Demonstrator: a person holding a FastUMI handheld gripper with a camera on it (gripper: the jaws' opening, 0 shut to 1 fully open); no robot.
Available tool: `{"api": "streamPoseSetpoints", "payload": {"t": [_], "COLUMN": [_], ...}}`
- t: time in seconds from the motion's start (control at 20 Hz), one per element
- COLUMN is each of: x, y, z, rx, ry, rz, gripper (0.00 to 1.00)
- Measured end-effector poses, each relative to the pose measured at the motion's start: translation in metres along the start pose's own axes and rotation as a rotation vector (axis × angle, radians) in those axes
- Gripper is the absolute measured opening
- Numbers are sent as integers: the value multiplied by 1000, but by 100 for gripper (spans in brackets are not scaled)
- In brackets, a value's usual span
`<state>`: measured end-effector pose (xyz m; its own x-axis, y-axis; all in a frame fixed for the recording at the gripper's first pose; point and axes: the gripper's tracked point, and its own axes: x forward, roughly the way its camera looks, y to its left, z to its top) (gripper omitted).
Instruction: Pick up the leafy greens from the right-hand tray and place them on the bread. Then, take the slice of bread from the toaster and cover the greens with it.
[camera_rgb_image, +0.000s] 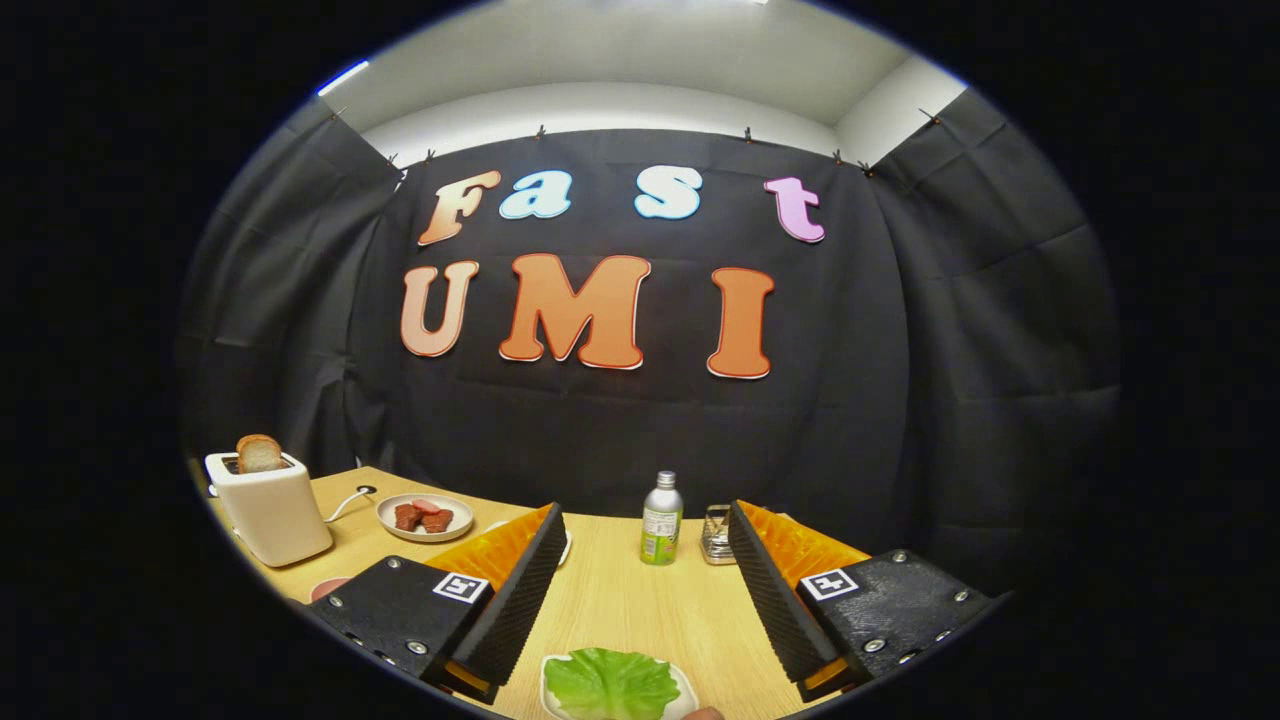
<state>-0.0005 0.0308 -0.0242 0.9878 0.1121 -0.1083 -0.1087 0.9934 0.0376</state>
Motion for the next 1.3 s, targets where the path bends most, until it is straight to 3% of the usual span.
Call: {"api": "streamPoseSetpoints", "payload": {"t": [0.65,1.0,1.3], "x": [5,4,-1], "y": [18,24,25], "z": [-60,-102,-130], "rx": [-11,75,71], "ry": [289,518,677], "rz": [113,159,177], "gripper": [98,98,98]}}
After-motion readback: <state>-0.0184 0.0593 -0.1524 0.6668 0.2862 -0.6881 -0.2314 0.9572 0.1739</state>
